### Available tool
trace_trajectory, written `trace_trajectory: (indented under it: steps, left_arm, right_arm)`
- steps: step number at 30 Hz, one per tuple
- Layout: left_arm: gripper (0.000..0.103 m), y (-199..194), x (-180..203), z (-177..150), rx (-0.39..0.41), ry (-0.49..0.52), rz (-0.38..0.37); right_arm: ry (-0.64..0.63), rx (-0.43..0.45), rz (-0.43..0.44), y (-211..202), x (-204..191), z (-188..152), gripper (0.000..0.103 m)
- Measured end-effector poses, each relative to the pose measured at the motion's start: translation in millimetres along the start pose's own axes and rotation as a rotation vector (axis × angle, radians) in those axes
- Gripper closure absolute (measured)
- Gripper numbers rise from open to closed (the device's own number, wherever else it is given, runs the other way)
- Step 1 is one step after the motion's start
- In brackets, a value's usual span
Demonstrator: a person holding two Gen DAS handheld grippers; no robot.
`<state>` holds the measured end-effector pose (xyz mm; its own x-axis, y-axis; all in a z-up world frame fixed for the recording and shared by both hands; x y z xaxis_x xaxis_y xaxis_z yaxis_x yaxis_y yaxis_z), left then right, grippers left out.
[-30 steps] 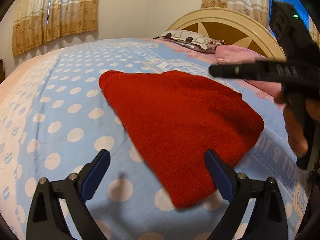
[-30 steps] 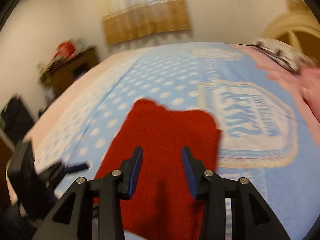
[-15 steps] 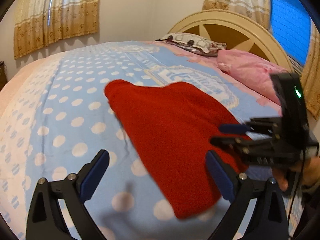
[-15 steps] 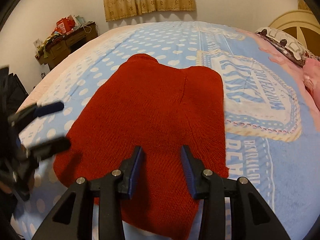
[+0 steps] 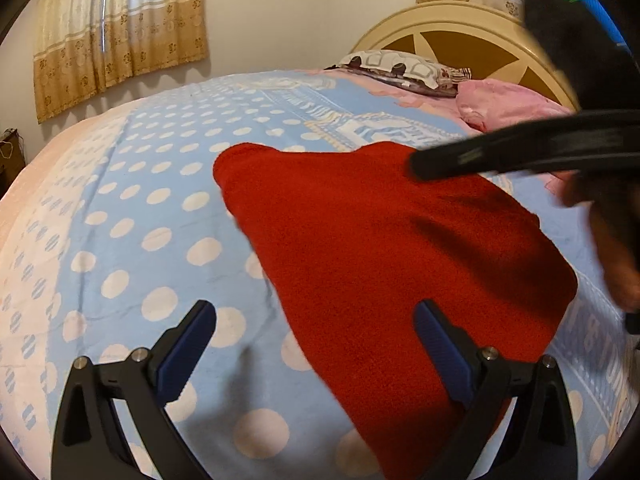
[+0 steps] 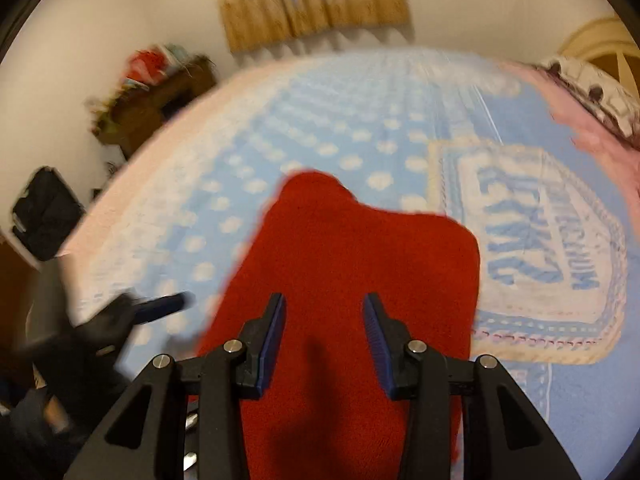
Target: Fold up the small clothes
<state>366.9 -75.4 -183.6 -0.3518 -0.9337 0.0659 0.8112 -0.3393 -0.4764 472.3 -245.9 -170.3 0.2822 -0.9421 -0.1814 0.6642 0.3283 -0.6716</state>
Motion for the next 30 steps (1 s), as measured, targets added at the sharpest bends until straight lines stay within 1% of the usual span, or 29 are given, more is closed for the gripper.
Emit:
trace_trajectory:
  steps: [1, 2, 3, 5, 7, 8, 9, 11, 12, 13, 15, 16, 19, 21, 23, 25, 26, 28, 30]
  left_arm:
    - [0.001, -2, -1, -1, -0.002, -0.009, -0.005]
    - [0.001, -2, -1, -2, -0.005, -0.017, -0.010]
    - [0.001, -4, 0, -4, -0.012, -0.031, -0.030]
    - [0.001, -6, 1, -6, -0.016, -0.045, -0.046]
    - [0.001, -8, 1, -8, -0.011, -0.051, -0.049]
    - [0.001, -9, 1, -8, -0.012, -0.056, -0.047]
    - [0.001, -9, 1, -7, -0.012, -0.062, -0.046]
    - [0.001, -10, 1, -8, -0.011, -0.070, -0.048]
    - [0.001, -10, 1, -9, -0.014, -0.072, -0.050]
    - [0.001, -9, 2, -9, -0.017, -0.075, -0.051]
    - [0.000, -7, 3, -9, -0.027, -0.074, -0.057]
    - [0.000, -6, 4, -10, -0.031, -0.073, -0.055]
    - [0.000, -7, 3, -10, -0.038, -0.077, -0.052]
    - [0.000, -7, 2, -10, -0.046, -0.088, -0.048]
    - [0.000, -7, 2, -9, -0.055, -0.094, -0.052]
    - [0.000, -9, 3, -9, -0.061, -0.093, -0.052]
    - [0.000, -10, 3, -8, -0.060, -0.091, -0.052]
    - [0.000, -12, 5, -4, -0.056, -0.081, -0.049]
    - [0.000, -14, 7, 1, -0.043, -0.074, -0.052]
  right_arm:
    - [0.018, -0.049, -0.024, 13, 9, -7, 0.062]
    - [0.050, -0.063, -0.030, 22, 20, -12, 0.062]
    - [0.095, -0.011, -0.007, 18, 29, -11, 0.063]
    - [0.128, -0.010, 0.001, 12, 32, -12, 0.063]
    - [0.057, 0.021, -0.054, -4, 21, -12, 0.061]
    - [-0.002, 0.055, -0.089, -17, 11, -12, 0.061]
    - [-0.026, 0.079, -0.074, -27, 2, -15, 0.061]
    - [-0.040, 0.085, -0.010, -39, -10, -23, 0.060]
    - [-0.078, 0.058, -0.018, -38, -15, -35, 0.059]
    - [-0.106, 0.040, -0.032, -34, -12, -42, 0.058]
    - [-0.196, 0.086, -0.055, -33, -16, -54, 0.058]
    - [-0.210, 0.096, -0.055, -33, -17, -56, 0.058]
    - [-0.173, 0.079, -0.038, -37, -14, -52, 0.057]
    - [-0.155, 0.078, -0.002, -44, -12, -47, 0.053]
    - [-0.155, 0.093, 0.020, -54, -13, -46, 0.052]
    - [-0.133, 0.128, 0.025, -65, -3, -38, 0.052]
    - [-0.104, 0.142, 0.037, -69, 4, -32, 0.052]
    - [-0.041, 0.142, 0.043, -71, 17, -26, 0.050]
    - [0.033, 0.158, 0.039, -71, 37, -20, 0.045]
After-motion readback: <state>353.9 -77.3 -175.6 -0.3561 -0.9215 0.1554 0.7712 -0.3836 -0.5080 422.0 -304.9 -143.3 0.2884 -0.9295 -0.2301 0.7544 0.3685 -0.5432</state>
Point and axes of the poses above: each gripper's, at about its wrist camera, not at the fingertips, and y roughly the way its jaws point, x to its right, z to its top, the point moved 4 cm from there along y, roughly the way its jaws point, and after that the axes turned 14 degrees about x, right-handed, at the moved point
